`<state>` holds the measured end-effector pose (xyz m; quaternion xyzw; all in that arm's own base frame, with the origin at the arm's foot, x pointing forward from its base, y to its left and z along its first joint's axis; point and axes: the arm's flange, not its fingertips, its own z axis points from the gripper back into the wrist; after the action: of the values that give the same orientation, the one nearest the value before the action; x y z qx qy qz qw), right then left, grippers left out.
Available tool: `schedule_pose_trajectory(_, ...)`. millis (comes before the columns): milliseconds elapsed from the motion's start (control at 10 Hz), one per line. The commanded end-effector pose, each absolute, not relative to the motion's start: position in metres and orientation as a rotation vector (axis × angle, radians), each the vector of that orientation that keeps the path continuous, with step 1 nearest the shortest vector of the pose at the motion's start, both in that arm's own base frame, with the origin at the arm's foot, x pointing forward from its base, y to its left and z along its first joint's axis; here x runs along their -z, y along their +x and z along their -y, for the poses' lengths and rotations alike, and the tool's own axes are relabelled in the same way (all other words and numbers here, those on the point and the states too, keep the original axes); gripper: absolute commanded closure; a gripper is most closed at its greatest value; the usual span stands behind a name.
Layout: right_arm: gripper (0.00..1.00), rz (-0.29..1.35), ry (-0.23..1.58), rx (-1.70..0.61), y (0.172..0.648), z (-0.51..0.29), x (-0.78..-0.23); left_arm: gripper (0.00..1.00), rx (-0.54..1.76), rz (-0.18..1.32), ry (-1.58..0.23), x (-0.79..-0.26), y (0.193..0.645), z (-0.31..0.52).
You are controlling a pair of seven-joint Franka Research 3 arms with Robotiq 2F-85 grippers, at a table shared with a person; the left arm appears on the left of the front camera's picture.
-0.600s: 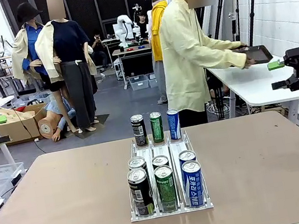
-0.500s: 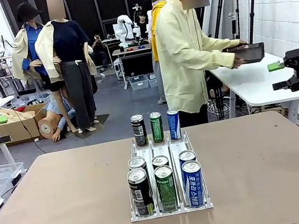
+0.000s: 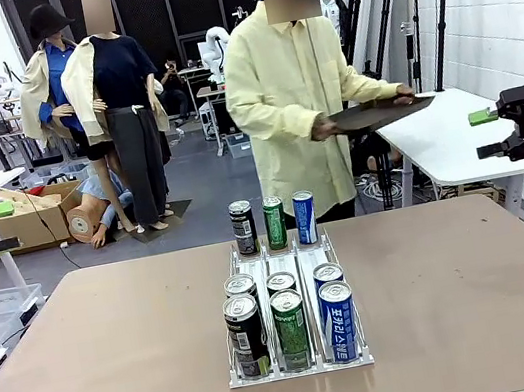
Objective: Retrieve and hand over the desired beverage to the person.
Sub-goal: Pick up a can of the same type that the person held from the Automatic Can Dispenser.
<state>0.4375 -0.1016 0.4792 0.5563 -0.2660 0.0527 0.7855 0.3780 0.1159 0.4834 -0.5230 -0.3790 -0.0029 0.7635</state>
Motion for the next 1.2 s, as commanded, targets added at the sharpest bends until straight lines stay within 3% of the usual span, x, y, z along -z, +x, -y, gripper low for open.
schedule_pose_trajectory(0,0.0,0.569,1.21,-0.117,0.438,0.1017,-0.4811,0.0,-0.001,0.822,-1.138,-0.4838,0.3774,-0.1172)
schedule_pose_trajectory(1100,0.0,0.569,1.21,-0.117,0.438,0.1017,-0.4811,0.0,-0.001,0.822,-1.138,-0.4838,0.3774,-0.1172)
